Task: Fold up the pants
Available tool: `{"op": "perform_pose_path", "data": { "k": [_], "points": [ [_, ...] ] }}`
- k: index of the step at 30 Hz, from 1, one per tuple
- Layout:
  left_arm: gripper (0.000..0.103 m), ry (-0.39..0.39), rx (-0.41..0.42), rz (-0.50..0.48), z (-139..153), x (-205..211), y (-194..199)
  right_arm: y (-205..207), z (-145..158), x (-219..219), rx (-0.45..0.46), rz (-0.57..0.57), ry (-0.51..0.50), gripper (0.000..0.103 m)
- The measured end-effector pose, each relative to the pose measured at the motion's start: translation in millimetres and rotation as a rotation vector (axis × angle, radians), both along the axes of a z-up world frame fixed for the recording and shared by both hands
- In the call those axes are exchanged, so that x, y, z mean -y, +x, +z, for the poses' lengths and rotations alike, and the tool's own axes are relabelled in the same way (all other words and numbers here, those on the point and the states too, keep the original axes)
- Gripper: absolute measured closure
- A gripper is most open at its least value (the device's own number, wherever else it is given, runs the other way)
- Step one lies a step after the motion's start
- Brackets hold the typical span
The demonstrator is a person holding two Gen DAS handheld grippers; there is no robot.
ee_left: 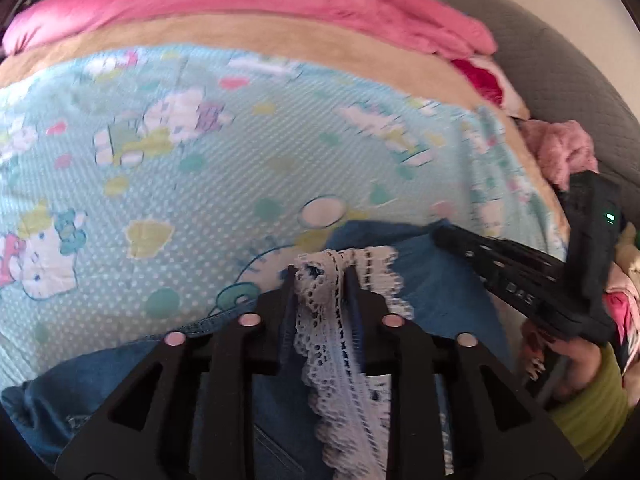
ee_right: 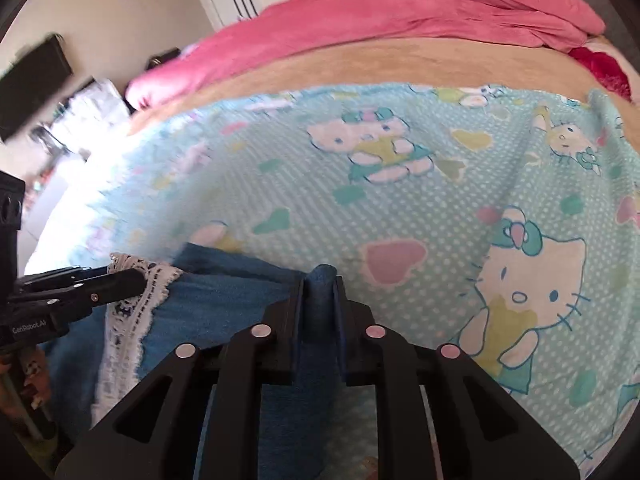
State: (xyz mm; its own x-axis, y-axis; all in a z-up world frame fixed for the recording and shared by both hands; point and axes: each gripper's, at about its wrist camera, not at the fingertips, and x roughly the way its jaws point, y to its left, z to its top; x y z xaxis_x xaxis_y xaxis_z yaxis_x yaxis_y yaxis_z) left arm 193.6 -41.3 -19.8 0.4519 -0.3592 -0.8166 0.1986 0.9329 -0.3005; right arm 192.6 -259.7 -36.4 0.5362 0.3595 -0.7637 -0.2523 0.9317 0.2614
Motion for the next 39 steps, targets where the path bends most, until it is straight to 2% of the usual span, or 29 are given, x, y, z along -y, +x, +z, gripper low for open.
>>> {"op": "perform_pose_path", "data": {
  "k": [1,3,5,8,10,12,17,22,24,25,26,27,29,32,34,36,37,38,39],
  "points": [
    [0.069,0.005,-0.005,0.009,-4.0,-1.9,1.3,-0.8,0.0,-1.3,0.009,0.0,-0.021,0.085],
    [0.054,0.0,-0.008,0.03,-7.1,-11.9,-0.4,-2.8,4.9,0.2,0.027,-0.016,-0.041,0.071],
    [0.054,-0.012,-0.011,0.053,-4.5,-24.0,-5.6,-3.9,10.7,4.9,0.044,-0.022,-0.016,0.065],
    [0.053,-0.006,0.021,0.068,8.6,-34.5,-18.1,-17.4,22.8,16.8,0.077,-0.048,0.002,0.049],
    [0.052,0.02,0.044,0.081,18.0,-37.4,-28.2,-30.6,29.9,24.6,0.09,-0.066,0.023,0.043],
    [0.039,0.03,0.067,0.094,26.5,-41.8,-40.2,-45.5,36.6,30.9,0.102,-0.079,0.043,0.036],
    [0.036,0.04,0.098,0.111,35.6,-47.3,-74.2,-78.3,45.7,37.1,0.102,-0.094,0.051,0.029],
    [0.035,0.022,0.07,0.073,29.4,-42.4,-107.6,-107.8,44.9,32.9,0.088,-0.072,0.02,0.027],
    [0.036,-0.008,0.044,0.056,23.5,-39.3,-120.7,-115.4,41.0,30.3,0.07,-0.061,0.018,0.027],
    [0.037,-0.036,0.024,0.047,20.2,-37.0,-127.4,-119.3,39.1,29.7,0.066,-0.062,0.018,0.027],
    [0.043,-0.054,0.014,0.042,18.6,-34.0,-131.2,-121.7,37.4,30.0,0.062,-0.064,0.02,0.027],
    [0.053,-0.076,0.003,0.03,16.2,-31.3,-136.3,-125.4,35.3,29.7,0.059,-0.068,0.027,0.027],
    [0.059,-0.093,-0.023,0.006,9.3,-23.6,-144.1,-128.5,31.2,28.8,0.046,-0.069,0.04,0.027],
    [0.059,-0.095,-0.068,0.0,-2.2,-17.1,-148.6,-130.3,27.8,26.7,0.035,-0.066,0.043,0.027],
    [0.054,-0.127,-0.097,-0.01,-8.3,-13.6,-150.9,-131.4,28.7,26.4,0.041,-0.068,0.041,0.027],
    [0.053,-0.134,-0.103,-0.034,-12.9,-3.4,-152.0,-131.3,28.4,25.3,0.041,-0.074,0.037,0.027],
    [0.058,-0.13,-0.096,-0.042,-13.5,0.6,-153.4,-130.6,27.1,24.1,0.037,-0.073,0.038,0.027],
    [0.087,-0.129,-0.097,-0.055,-14.2,5.9,-153.9,-130.2,25.6,22.3,0.029,-0.069,0.034,0.027],
    [0.095,-0.13,-0.099,-0.059,-13.8,6.3,-154.1,-130.4,24.1,19.6,0.019,-0.066,0.025,0.027]
  ]
}}
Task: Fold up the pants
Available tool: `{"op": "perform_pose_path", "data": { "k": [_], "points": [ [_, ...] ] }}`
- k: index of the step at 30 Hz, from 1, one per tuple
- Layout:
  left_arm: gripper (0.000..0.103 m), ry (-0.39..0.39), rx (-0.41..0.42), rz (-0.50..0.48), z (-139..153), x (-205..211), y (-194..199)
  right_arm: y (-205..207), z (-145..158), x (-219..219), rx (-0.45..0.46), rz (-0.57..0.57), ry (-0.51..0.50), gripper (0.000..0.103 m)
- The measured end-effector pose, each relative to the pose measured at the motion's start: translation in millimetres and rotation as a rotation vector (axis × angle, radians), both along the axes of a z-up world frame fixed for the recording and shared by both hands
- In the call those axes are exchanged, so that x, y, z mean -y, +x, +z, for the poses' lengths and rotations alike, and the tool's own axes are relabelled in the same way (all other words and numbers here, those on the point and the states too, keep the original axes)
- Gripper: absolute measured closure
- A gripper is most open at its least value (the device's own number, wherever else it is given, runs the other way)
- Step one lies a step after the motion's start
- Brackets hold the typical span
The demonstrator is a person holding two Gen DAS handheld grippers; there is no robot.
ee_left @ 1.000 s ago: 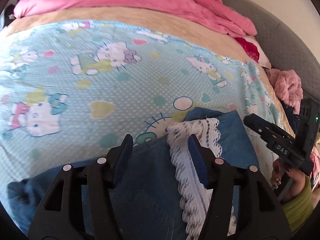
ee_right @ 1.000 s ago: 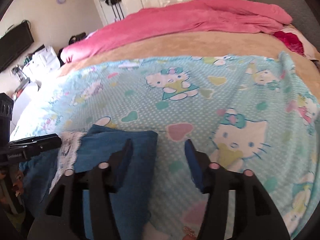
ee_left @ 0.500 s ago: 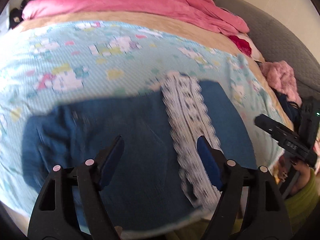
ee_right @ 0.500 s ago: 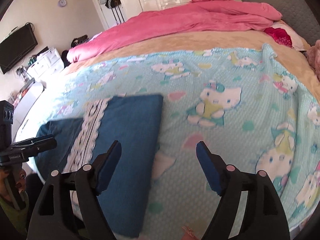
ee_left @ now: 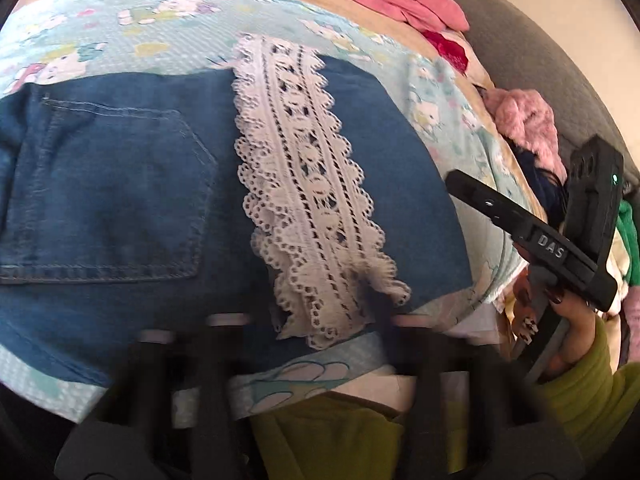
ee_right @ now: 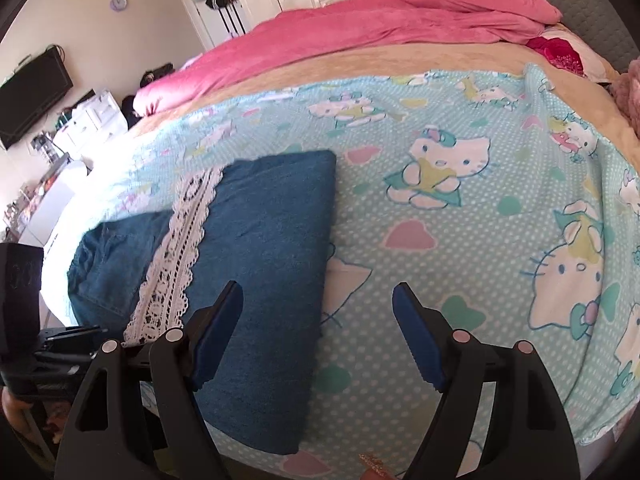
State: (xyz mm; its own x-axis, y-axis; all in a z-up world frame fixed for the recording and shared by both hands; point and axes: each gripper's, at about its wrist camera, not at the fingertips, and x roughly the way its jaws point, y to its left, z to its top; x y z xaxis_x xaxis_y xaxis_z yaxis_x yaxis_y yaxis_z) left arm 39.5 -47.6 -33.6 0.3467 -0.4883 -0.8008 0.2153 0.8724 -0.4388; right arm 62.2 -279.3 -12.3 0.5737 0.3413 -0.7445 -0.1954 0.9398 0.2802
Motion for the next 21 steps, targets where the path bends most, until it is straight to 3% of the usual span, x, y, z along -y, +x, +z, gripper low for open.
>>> {"op": "perform_pose_path", "data": {
  "k": [3,5,11,13,15,21],
  "points": [
    [0.095,0.005,0.025,0.011,12.3,-12.1,-4.0,-7.6,4.9,-7.4,0.019,0.02,-0.021,0.027],
    [0.094,0.072,0.062,0.037,19.8,-20.1,-7.2,-14.4,9.2,-15.9,0.039,0.046,-0.044,0.027],
    [0.081,0.132,0.039,0.016,6.4,-13.3,-11.4,-30.9,14.9,-44.1,0.087,0.114,-0.088,0.027],
    [0.076,0.14,0.05,0.003,8.0,-11.5,-12.7,-34.3,18.8,-48.5,0.1,0.136,-0.086,0.034],
    [0.076,0.147,0.055,-0.003,8.2,-9.3,-13.4,-35.3,17.9,-51.6,0.095,0.161,-0.092,0.05],
    [0.074,0.142,0.054,-0.001,5.1,-10.7,-13.8,-30.4,-17.7,-49.5,-0.024,0.175,-0.135,0.064]
  ]
}}
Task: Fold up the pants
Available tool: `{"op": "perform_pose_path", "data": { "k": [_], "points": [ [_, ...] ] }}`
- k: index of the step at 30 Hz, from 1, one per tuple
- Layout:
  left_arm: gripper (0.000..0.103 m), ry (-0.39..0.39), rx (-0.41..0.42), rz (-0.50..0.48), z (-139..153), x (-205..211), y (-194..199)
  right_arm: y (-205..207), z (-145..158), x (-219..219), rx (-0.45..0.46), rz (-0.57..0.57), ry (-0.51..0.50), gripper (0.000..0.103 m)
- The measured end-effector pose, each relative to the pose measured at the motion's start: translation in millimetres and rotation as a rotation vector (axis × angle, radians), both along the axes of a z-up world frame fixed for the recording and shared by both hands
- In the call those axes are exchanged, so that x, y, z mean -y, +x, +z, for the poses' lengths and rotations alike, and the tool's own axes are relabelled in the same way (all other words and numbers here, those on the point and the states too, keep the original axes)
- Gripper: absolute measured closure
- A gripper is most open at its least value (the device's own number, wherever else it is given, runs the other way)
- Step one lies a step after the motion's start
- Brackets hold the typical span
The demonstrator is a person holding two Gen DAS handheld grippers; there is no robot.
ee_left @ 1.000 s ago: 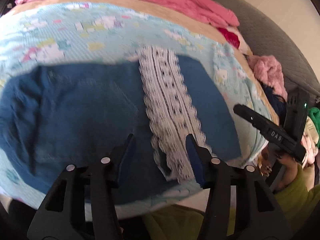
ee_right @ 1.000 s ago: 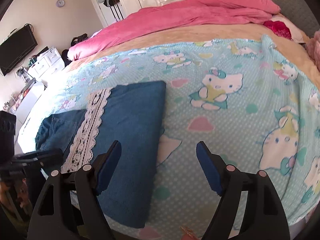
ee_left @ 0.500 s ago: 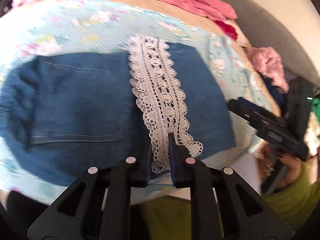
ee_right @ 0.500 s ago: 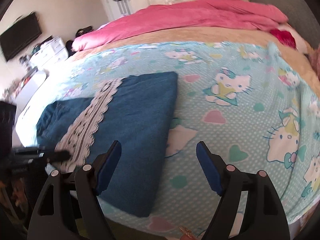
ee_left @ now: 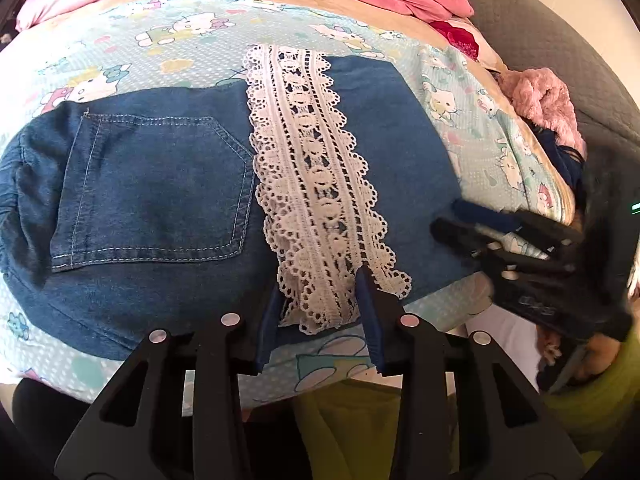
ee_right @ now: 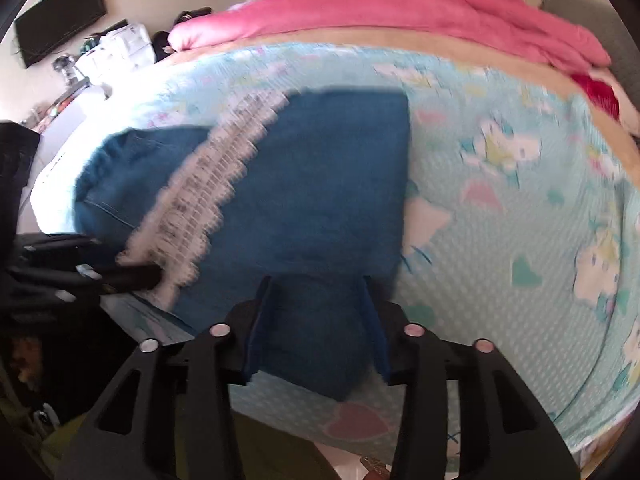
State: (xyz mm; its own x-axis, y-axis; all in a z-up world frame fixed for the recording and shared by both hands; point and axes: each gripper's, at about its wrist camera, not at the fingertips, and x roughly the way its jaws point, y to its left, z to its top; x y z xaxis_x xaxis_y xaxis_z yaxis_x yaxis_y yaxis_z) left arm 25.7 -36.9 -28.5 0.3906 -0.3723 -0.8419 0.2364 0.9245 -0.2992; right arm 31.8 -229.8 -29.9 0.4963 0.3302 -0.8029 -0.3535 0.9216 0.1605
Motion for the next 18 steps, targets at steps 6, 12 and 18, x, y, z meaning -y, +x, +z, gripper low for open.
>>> {"op": "perform_pose_path", "data": {
  "k": [6,12,18],
  "points": [
    [0.072,0.002,0.002,0.001,-0.4,3.5,-0.1,-1.9,0.2,0.1,-0.002,-0.003,0.015,0.064],
    [0.068,0.006,0.005,0.005,1.0,1.2,-2.1,-1.9,4.4,4.9,-0.013,-0.017,0.042,0.062],
    [0.065,0.016,0.014,0.01,4.6,-0.4,-4.1,-2.5,12.6,9.7,-0.004,-0.038,0.064,0.057]
  ]
}}
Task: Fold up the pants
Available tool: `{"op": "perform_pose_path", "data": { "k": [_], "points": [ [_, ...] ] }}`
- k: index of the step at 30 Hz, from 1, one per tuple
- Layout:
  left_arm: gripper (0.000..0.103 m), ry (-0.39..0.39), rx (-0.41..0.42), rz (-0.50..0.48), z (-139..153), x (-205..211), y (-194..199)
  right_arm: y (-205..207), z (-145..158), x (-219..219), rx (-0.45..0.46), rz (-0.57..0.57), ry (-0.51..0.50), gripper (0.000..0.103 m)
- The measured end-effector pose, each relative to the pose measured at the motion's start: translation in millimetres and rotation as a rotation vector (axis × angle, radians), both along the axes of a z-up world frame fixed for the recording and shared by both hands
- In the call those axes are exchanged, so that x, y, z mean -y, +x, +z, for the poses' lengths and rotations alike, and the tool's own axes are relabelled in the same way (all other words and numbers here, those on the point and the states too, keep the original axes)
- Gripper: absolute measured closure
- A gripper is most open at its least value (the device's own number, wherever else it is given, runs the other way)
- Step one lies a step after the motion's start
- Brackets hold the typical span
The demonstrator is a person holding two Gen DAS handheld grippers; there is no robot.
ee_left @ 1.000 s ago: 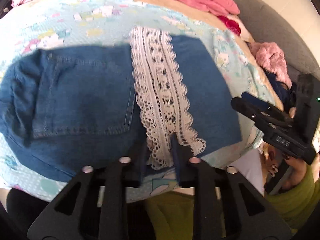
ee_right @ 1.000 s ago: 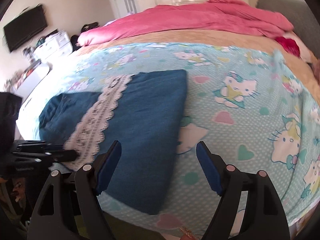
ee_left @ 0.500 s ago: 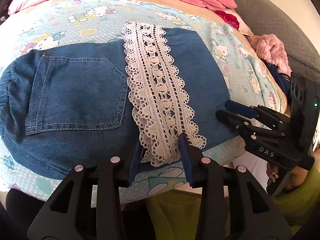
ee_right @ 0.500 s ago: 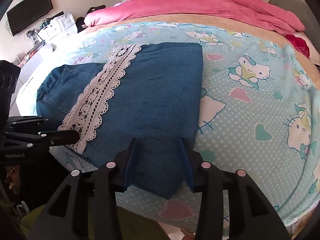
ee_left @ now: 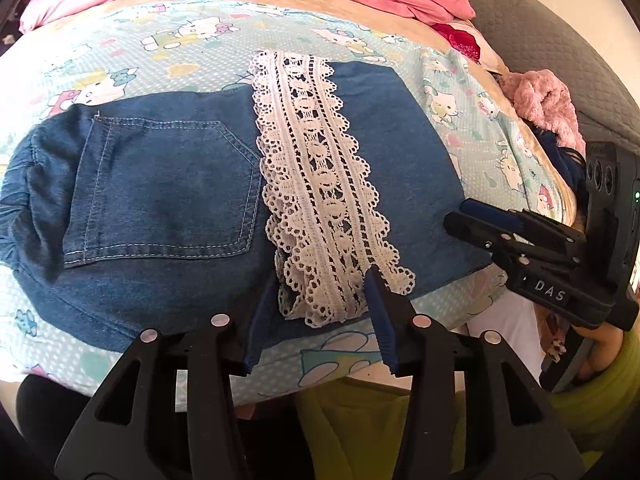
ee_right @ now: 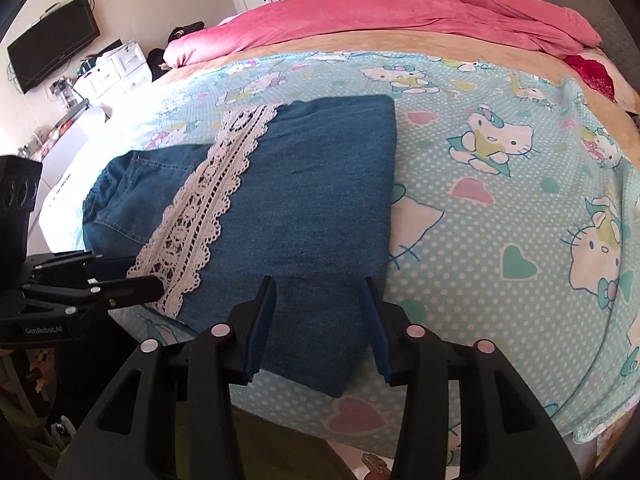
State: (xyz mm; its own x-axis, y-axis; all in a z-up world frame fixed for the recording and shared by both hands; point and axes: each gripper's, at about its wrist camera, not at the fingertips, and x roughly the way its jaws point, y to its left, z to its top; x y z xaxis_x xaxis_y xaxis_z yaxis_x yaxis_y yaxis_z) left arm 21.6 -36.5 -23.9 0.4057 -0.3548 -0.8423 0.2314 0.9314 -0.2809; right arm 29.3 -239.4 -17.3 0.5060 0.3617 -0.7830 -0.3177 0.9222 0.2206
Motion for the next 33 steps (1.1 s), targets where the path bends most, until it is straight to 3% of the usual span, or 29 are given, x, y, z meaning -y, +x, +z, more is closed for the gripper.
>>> {"op": "perform_pose_path", "data": {
  "k": [5,14,17,20,27,33],
  "points": [
    [0.062,0.006,0.012,0.007,4.3,-1.5,-2.0,0.8,7.3,3.8,0.018,-0.016,0.01,0.052],
    [0.043,0.021,0.043,0.029,15.5,-8.2,-6.0,3.9,17.2,11.0,0.04,-0.058,0.028,0.026],
    [0.038,0.025,0.055,0.044,18.3,-14.5,-8.1,6.0,22.0,13.7,0.05,-0.076,0.028,0.023],
    [0.032,0.037,0.066,0.052,21.3,-18.0,-9.9,5.9,26.0,15.2,0.066,-0.098,0.004,0.01],
    [0.013,0.069,0.106,0.069,32.4,-19.8,-13.2,4.0,35.6,20.5,0.088,-0.138,-0.019,0.01],
    [0.01,0.08,0.147,0.102,45.2,-27.7,-17.3,-1.8,51.3,12.6,0.142,-0.132,-0.057,0.01]
  ]
}}
